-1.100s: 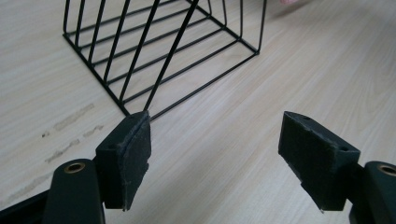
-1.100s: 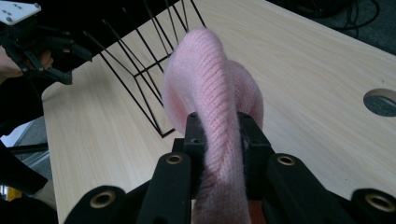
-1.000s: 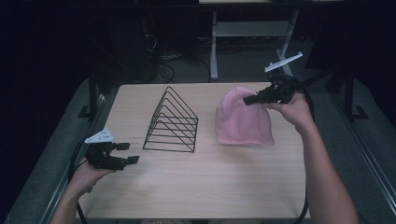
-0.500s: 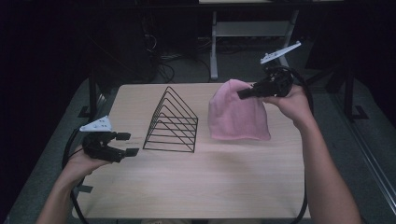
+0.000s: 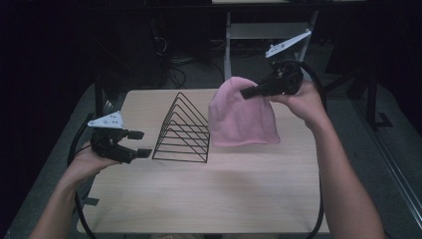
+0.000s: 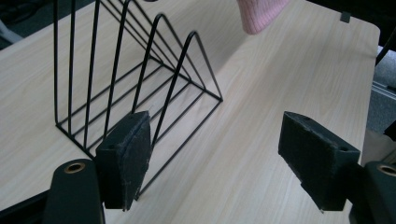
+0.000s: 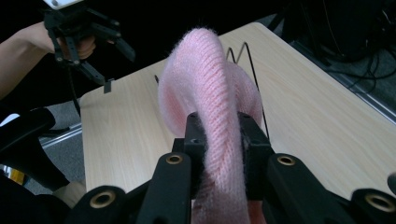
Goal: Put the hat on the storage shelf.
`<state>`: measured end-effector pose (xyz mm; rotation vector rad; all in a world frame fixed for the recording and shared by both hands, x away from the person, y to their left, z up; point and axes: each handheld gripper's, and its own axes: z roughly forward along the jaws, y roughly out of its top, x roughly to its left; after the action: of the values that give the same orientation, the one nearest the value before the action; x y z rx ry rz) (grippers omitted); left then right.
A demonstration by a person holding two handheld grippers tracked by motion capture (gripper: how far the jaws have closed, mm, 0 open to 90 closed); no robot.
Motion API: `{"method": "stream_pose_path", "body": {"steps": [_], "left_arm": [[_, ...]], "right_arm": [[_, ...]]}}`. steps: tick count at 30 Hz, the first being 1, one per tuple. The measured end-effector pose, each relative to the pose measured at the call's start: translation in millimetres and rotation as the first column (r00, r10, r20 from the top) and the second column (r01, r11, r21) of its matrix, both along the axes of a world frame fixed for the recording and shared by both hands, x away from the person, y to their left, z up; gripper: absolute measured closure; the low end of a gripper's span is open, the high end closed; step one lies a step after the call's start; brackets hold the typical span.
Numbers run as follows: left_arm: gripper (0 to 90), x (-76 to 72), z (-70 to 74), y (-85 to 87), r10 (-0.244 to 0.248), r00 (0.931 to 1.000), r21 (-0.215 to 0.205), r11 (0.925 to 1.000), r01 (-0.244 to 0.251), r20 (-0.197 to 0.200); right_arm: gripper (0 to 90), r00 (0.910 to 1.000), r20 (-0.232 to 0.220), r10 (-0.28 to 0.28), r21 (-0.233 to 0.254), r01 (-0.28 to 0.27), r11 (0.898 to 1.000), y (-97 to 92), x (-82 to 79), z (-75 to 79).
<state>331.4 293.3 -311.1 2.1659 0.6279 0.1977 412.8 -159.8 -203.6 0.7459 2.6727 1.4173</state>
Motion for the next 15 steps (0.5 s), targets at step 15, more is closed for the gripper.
{"method": "stream_pose_path", "body": {"steps": [15], "left_arm": [[25.5, 14.9, 13.3, -23.3, -0.062, 0.998, 0.018, 0.9979, 0.062, -0.01]], "right_arm": [[76.7, 0.995, 0.041, 0.091, 0.016, -0.092, 0.996, 31.9, -4.0, 23.2]]}}
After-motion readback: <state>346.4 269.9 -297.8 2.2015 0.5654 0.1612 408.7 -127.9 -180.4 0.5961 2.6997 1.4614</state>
